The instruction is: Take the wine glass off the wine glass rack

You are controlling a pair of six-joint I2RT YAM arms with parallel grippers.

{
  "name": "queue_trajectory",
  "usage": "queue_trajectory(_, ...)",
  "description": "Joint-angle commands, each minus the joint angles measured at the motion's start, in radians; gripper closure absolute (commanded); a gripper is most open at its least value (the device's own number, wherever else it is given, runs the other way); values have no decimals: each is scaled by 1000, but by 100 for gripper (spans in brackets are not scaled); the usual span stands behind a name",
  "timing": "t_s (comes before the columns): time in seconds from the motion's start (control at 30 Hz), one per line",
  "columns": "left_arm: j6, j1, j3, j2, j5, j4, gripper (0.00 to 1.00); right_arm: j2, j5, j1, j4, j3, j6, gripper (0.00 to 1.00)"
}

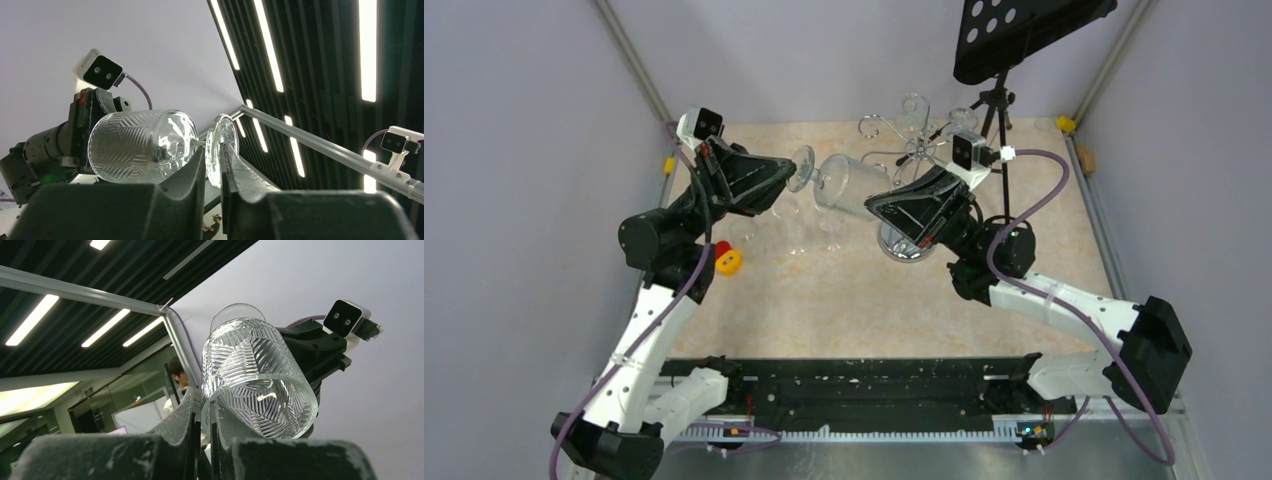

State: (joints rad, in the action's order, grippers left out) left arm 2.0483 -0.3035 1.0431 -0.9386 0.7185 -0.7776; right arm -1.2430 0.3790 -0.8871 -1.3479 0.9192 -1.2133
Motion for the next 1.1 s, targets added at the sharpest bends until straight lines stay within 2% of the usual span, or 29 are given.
queue_trajectory(0.0, -83, 1, 13, 27, -4, -64, 70, -8, -6, 2, -123, 27, -12, 100)
queue_trajectory(0.13, -187, 1, 27, 39, 25, 8, 39, 18, -7, 1, -94, 15, 25, 100)
queue_trajectory(0.23, -311, 2, 41, 52, 57, 123, 21, 57, -18, 2, -36, -1, 73, 100)
queue_trajectory(0.37, -541, 11, 88, 57, 110, 369, 16, 136, -77, 1, 154, -11, 161, 100)
queue_trajectory(0.47, -827, 19, 137, 66, 78, 620, 14, 212, -138, 1, 412, 12, 282, 100)
queue_trajectory(0.5, -924, 22, 157, 69, 44, 764, 14, 239, -168, 1, 496, 18, 320, 100)
queue_trajectory(0.63, -1298, 25, 251, 74, -251, 1184, 11, 315, -253, 2, 734, 30, 430, 100)
queue_trajectory(0.73, -1460, 26, 298, 74, -528, 1349, 10, 333, -251, 1, 875, 72, 505, 100)
queue_trajectory(0.83, -1553, 26, 324, 86, -781, 1424, 10, 307, -217, 2, 1016, 135, 563, 100)
queue_trajectory(0.93, -1613, 26, 336, 118, -953, 1454, 10, 241, -142, 2, 1136, 213, 606, 100)
queue_trajectory(1.07, -1661, 24, 363, 155, -1135, 1481, 10, 117, -44, -41, 1209, 303, 613, 100)
